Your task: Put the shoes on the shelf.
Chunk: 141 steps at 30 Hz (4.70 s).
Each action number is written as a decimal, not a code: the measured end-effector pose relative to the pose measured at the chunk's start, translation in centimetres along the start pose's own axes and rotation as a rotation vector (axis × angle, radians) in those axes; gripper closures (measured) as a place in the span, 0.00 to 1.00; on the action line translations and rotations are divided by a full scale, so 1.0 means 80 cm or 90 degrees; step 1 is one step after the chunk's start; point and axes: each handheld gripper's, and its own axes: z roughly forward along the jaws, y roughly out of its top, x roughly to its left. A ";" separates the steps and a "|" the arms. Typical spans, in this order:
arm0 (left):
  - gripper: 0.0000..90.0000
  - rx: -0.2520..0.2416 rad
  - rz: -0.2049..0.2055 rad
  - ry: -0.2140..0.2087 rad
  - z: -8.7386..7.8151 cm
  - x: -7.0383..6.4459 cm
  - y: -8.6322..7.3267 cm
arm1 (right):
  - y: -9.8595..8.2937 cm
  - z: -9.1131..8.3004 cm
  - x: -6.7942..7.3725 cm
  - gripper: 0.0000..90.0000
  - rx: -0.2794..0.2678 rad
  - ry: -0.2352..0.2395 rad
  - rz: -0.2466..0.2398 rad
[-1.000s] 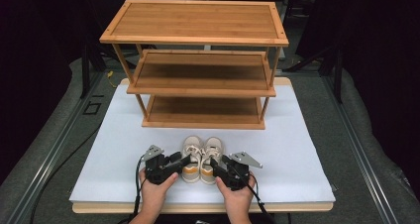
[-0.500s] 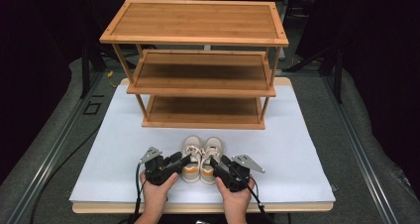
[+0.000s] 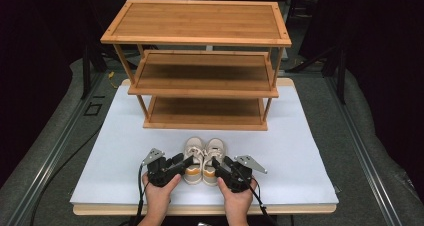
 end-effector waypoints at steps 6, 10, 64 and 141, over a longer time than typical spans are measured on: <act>0.56 -0.003 -0.003 0.011 0.000 -0.003 -0.001 | -0.001 0.001 0.003 0.54 -0.006 -0.007 -0.001; 0.58 -0.003 -0.001 0.017 0.000 -0.004 -0.001 | -0.001 0.001 0.003 0.54 -0.009 -0.008 0.005; 0.60 -0.039 0.004 0.007 -0.029 -0.028 0.057 | 0.054 -0.023 0.037 0.60 -0.041 0.013 -0.026; 0.60 -0.081 0.028 -0.018 -0.071 -0.080 0.194 | 0.186 -0.070 0.090 0.59 -0.101 0.047 -0.035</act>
